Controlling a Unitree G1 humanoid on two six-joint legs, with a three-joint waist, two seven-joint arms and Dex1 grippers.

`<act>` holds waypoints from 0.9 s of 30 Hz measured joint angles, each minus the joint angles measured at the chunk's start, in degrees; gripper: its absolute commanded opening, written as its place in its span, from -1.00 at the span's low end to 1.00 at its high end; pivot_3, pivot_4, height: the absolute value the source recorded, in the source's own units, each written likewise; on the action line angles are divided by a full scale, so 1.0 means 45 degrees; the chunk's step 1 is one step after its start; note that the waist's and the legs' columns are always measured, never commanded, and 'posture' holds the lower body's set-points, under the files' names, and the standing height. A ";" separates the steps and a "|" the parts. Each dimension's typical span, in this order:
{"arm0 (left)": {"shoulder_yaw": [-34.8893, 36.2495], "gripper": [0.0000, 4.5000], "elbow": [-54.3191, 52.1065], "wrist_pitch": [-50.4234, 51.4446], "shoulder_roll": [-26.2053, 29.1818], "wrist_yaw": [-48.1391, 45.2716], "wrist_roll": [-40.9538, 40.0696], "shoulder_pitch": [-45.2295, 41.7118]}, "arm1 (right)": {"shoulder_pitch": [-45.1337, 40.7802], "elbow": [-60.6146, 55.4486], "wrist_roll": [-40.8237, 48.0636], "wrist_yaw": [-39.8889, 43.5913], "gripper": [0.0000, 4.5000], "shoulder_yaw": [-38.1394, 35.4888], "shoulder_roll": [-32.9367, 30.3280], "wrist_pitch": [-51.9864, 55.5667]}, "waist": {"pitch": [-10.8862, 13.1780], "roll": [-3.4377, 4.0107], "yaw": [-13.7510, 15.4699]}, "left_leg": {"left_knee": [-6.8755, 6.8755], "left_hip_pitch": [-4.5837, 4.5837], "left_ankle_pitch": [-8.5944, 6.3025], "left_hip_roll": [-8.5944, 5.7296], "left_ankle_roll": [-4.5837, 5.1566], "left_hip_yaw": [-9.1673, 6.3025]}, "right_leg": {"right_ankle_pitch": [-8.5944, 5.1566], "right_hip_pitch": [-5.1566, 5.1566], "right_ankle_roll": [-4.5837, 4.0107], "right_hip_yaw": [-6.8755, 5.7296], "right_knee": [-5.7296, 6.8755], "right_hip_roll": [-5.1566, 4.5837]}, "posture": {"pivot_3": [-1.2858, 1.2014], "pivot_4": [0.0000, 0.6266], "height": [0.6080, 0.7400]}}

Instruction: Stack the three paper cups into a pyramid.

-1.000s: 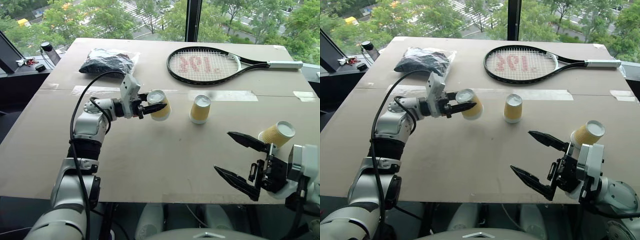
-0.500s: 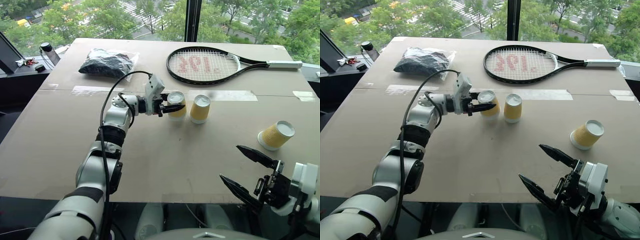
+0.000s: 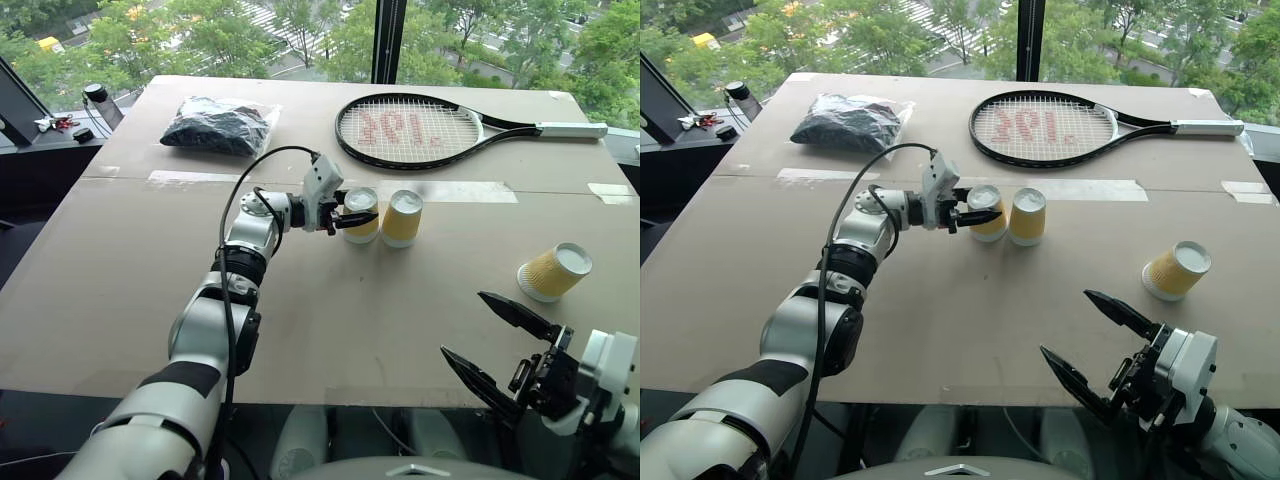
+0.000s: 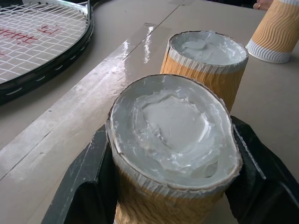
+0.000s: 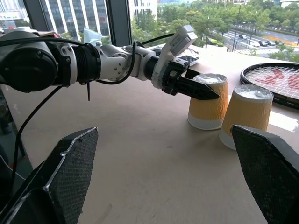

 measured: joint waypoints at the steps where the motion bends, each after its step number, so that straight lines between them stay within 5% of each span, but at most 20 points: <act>1: 0.0011 0.01 0.0063 -0.0042 -0.0043 0.0008 0.0000 -0.0021 | 0.0052 -0.0002 0.0000 -0.0005 1.00 -0.0002 -0.0001 -0.0026 | 0.0000 0.0000 0.0000 | 0.0000 0.0000 0.0000 0.0000 0.0000 0.0000 | 0.0000 0.0000 0.0000 0.0000 0.0000 0.0000 | 0.03 -0.52 1.00; 4: 0.0030 0.01 0.0170 -0.0148 -0.0109 0.0031 0.0000 -0.0051 | 0.0110 -0.0005 0.0000 -0.0014 1.00 -0.0003 -0.0001 -0.0097 | 0.0000 0.0000 0.0000 | 0.0001 0.0000 0.0000 0.0000 0.0000 0.0000 | 0.0000 0.0001 0.0000 0.0000 0.0000 -0.0001 | 0.03 -0.52 1.00; 9: 0.0172 0.98 0.0464 -0.0112 -0.0205 -0.0016 -0.0006 -0.0097 | 0.0245 -0.0023 0.0000 -0.0133 1.00 -0.0006 -0.0001 -0.0155 | 0.0000 -0.0001 -0.0007 | 0.0002 0.0000 0.0000 -0.0001 -0.0001 -0.0001 | 0.0000 0.0000 0.0000 0.0000 0.0001 0.0000 | 0.03 -0.52 1.00; 18: 0.0516 0.98 -0.0062 0.0195 0.0014 -0.0203 -0.0142 -0.0012 | 0.0354 -0.0027 0.0009 -0.0408 1.00 -0.0090 0.0047 -0.0210 | 0.0000 -0.0001 -0.0011 | 0.0002 0.0000 0.0002 0.0001 -0.0003 -0.0001 | 0.0000 0.0000 0.0000 0.0000 0.0003 0.0000 | 0.03 -0.52 1.00; 27: 0.1622 0.98 -0.8108 0.4327 0.3625 -0.1499 -0.2448 0.4551 | -0.1729 0.0977 -0.0838 -0.4512 1.00 -0.2806 0.0566 0.1658 | -0.0005 0.0004 -0.0315 | 0.0000 0.0013 0.0038 0.0063 -0.0067 0.0014 | 0.0001 -0.0002 -0.0002 0.0032 0.0018 -0.0008 | 0.03 -0.52 1.00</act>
